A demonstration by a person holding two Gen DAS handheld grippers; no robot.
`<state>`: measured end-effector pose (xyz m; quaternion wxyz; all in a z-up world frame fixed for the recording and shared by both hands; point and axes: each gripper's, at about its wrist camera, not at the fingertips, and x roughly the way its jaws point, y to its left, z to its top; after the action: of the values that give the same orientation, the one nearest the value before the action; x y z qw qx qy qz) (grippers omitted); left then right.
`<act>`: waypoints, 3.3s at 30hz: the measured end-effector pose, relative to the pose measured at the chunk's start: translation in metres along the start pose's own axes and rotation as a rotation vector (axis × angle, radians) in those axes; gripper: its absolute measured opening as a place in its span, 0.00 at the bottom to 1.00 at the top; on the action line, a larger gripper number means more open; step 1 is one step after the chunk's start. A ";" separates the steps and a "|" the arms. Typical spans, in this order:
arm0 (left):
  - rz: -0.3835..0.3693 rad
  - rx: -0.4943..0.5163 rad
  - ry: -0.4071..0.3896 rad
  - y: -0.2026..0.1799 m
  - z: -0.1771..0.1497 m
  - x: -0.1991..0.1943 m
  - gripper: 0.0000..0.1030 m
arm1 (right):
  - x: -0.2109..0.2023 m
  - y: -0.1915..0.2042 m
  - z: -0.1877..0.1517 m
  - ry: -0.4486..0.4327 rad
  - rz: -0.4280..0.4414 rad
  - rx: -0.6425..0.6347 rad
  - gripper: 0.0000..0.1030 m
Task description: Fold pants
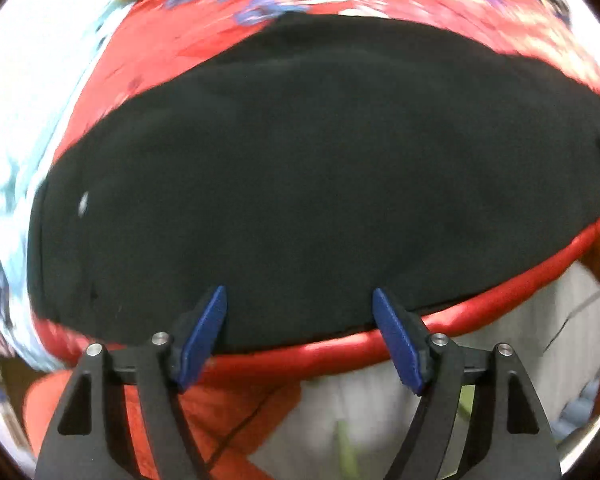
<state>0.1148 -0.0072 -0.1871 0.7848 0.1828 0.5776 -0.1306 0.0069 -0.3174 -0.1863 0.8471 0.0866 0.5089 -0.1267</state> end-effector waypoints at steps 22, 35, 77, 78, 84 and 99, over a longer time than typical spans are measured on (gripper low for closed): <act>0.063 -0.219 -0.105 0.046 0.037 0.031 0.97 | 0.001 -0.006 -0.005 -0.081 -0.013 0.024 1.00; 0.081 -0.225 -0.092 0.041 0.043 0.034 0.99 | 0.002 -0.006 -0.007 -0.097 -0.017 0.025 1.00; 0.103 -0.219 -0.107 0.043 0.045 0.037 0.99 | 0.002 -0.005 -0.007 -0.096 -0.028 0.027 1.00; 0.104 -0.219 -0.108 0.042 0.045 0.036 0.99 | 0.002 -0.005 -0.007 -0.094 -0.028 0.031 1.00; 0.099 -0.215 -0.100 0.044 0.047 0.037 0.99 | -0.003 -0.009 0.005 -0.035 0.000 0.038 1.00; 0.110 -0.249 -0.147 0.042 0.043 0.036 1.00 | -0.151 -0.321 0.025 -0.260 -0.211 0.451 1.00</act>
<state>0.1799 0.0120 -0.2043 0.8476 0.1056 0.5193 -0.0278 -0.1369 -0.6112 -0.0470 0.8467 0.2024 0.3611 -0.3344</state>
